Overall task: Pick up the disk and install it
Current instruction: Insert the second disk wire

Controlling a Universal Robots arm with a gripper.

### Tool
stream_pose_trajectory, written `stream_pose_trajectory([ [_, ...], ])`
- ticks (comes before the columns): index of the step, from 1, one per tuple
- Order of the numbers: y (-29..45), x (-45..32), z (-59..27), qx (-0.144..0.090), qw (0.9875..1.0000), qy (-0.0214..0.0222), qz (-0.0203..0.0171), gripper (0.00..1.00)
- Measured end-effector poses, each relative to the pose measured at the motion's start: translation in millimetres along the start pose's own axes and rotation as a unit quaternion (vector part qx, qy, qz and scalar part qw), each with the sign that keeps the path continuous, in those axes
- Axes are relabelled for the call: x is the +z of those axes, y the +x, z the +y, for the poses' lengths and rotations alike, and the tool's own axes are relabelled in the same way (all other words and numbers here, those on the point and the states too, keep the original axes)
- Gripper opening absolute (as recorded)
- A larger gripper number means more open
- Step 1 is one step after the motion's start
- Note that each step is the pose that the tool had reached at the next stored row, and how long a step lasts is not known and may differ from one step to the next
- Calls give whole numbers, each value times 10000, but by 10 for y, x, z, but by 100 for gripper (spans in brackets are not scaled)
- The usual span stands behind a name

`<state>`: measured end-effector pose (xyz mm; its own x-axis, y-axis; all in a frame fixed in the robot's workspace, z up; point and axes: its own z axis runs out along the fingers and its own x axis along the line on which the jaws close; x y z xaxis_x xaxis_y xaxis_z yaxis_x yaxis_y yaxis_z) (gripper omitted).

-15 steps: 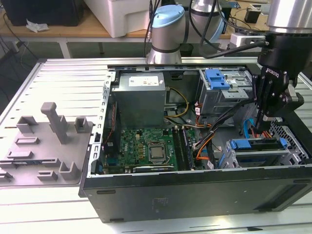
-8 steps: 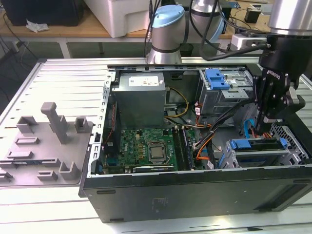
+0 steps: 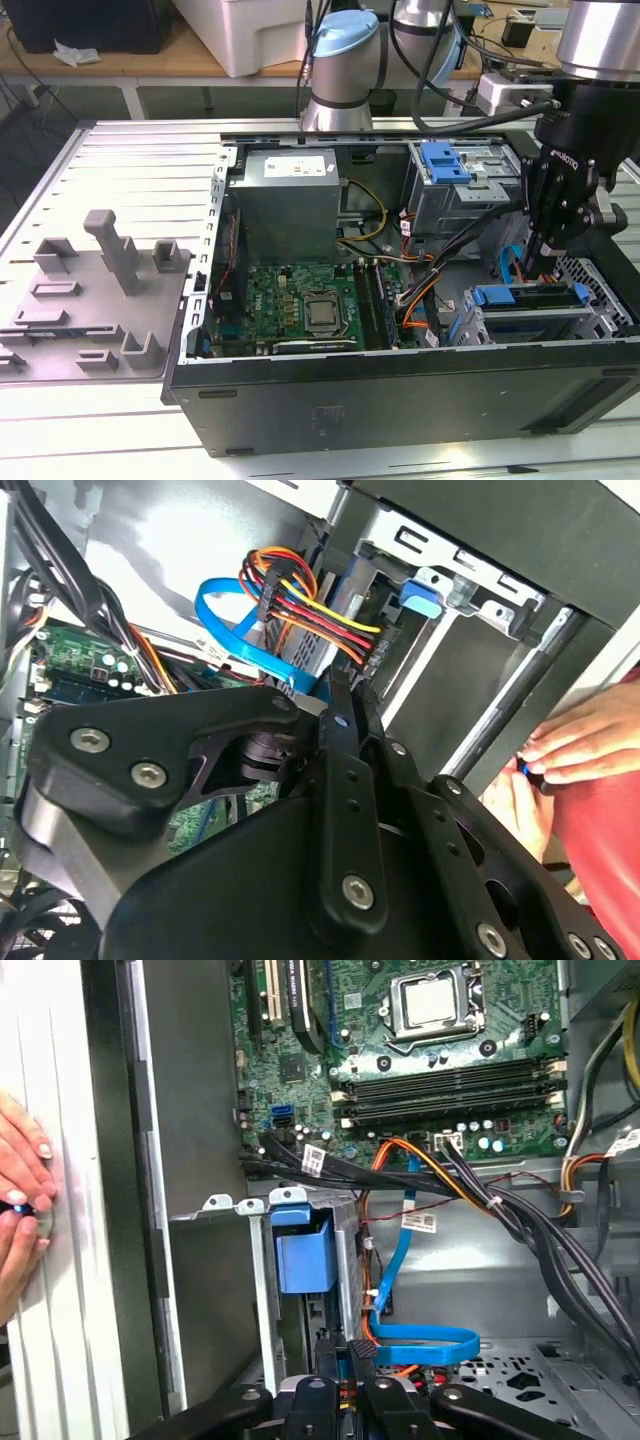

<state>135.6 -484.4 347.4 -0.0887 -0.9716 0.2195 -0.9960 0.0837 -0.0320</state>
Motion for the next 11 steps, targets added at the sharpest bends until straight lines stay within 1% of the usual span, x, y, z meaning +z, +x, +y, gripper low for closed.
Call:
stream_pose_trajectory([
  [1, 6, 0, -1, 0, 10000, -3, -32, 16],
  [2, 20, 3, -2, 1, 9999, -9, -101, 16],
  [3, 29, 4, -3, 2, 9999, -13, -143, 16],
  [5, 46, 7, -4, 3, 9998, -18, -202, 16],
  [8, 70, 11, -6, 3, 9996, -24, -268, 16],
  [10, 95, 16, -8, 4, 9994, -30, -332, 16],
  [11, 103, 17, -9, 5, 9994, -31, -351, 16],
])
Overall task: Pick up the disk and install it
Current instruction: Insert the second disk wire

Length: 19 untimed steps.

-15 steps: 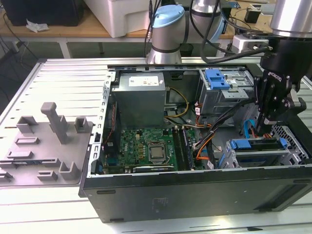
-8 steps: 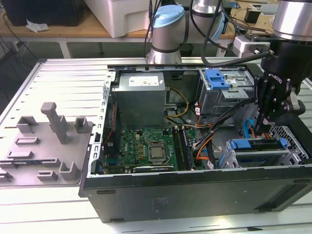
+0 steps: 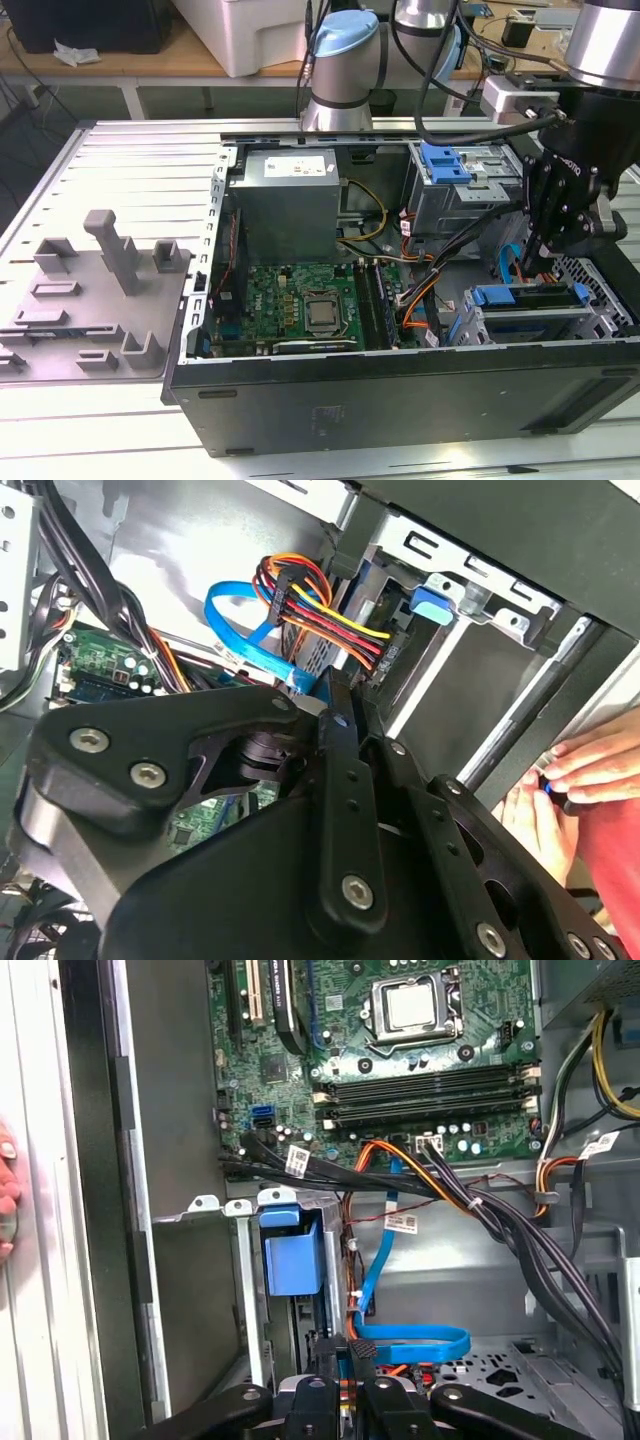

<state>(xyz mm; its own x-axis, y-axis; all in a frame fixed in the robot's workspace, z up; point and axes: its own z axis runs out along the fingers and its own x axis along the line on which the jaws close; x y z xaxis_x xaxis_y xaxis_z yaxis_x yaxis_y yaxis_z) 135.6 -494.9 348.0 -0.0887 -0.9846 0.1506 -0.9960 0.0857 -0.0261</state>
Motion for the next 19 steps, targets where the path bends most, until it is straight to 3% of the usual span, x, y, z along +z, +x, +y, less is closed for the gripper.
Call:
stream_pose_trajectory([
  [4, 46, 3, -4, 2, 9999, -10, -114, 16],
  [10, 102, 8, -9, 2, 9998, -18, -203, 16],
  [19, 133, 4, -12, -1, 9998, -19, -221, 16],
])
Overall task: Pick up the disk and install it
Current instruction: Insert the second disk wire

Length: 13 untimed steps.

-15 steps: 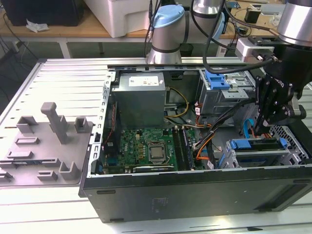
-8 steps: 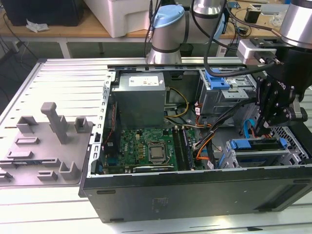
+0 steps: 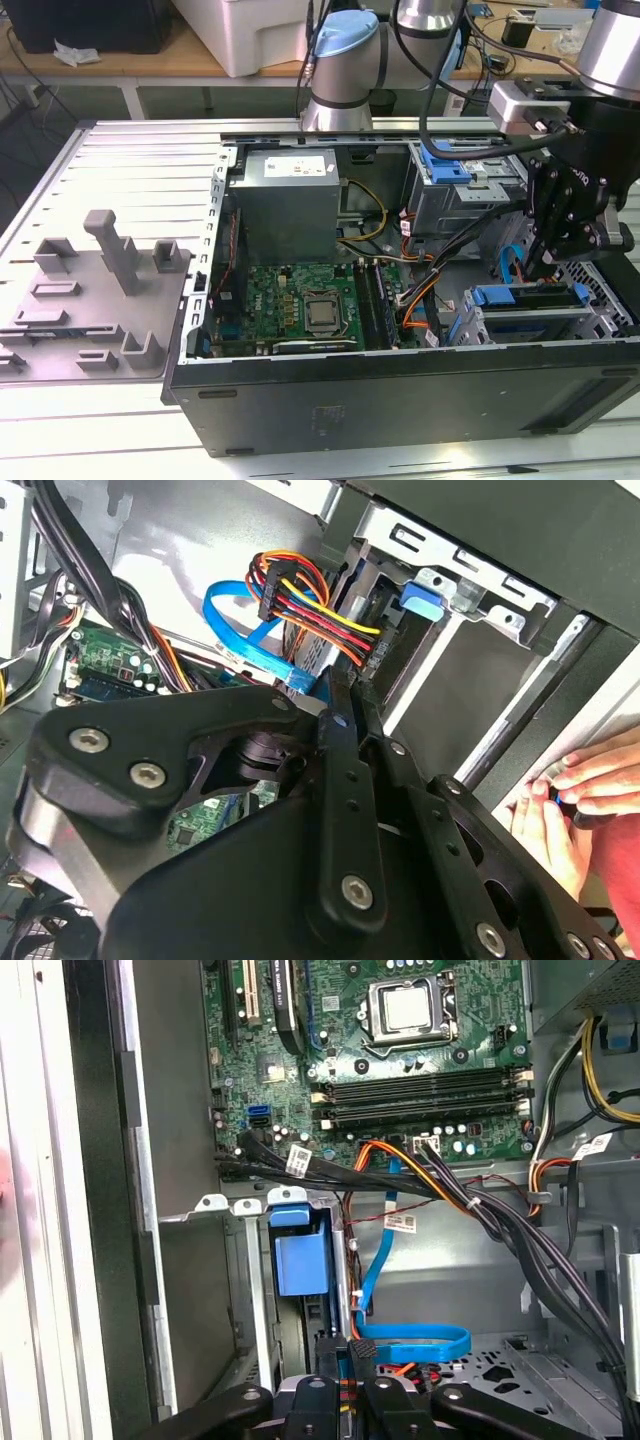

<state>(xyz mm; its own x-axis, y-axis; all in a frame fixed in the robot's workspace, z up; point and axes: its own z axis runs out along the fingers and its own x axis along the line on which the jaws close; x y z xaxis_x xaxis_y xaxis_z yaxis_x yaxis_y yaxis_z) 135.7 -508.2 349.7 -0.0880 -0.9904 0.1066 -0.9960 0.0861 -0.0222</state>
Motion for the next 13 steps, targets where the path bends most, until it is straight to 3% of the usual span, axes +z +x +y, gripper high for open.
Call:
stream_pose_trajectory([
  [13, 57, 5, -5, -102, 9999, 12, -1, 16],
])
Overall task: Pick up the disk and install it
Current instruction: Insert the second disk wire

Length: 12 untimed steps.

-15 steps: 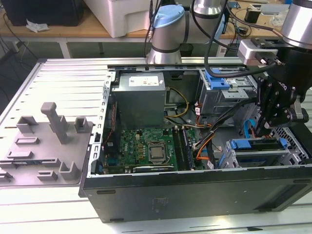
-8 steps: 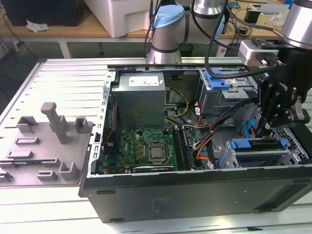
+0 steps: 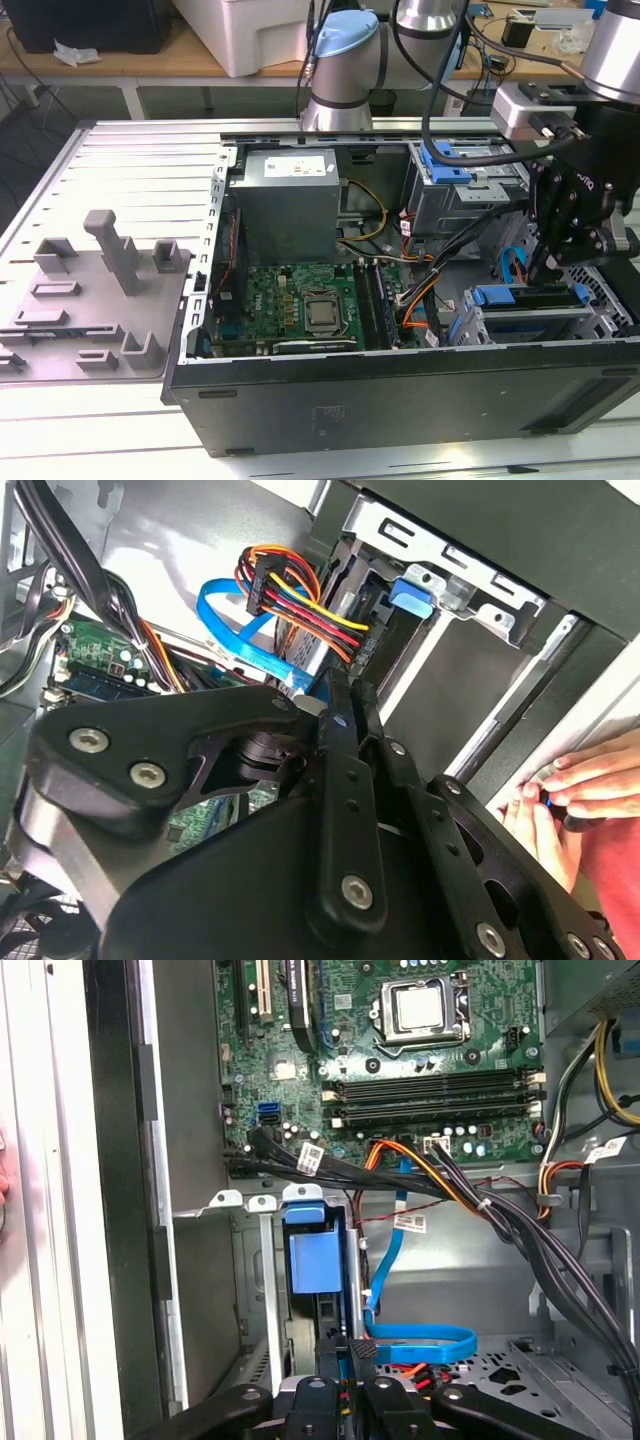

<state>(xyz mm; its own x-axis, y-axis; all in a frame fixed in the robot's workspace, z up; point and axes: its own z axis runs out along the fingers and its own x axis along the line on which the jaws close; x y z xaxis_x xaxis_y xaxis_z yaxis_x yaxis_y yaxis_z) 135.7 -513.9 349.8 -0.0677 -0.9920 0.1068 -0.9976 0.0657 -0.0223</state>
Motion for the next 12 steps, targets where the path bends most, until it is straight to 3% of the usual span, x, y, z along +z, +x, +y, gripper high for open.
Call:
stream_pose_trajectory([
  [12, 49, 9, -3, -23, 10000, 34, -3, 16],
])
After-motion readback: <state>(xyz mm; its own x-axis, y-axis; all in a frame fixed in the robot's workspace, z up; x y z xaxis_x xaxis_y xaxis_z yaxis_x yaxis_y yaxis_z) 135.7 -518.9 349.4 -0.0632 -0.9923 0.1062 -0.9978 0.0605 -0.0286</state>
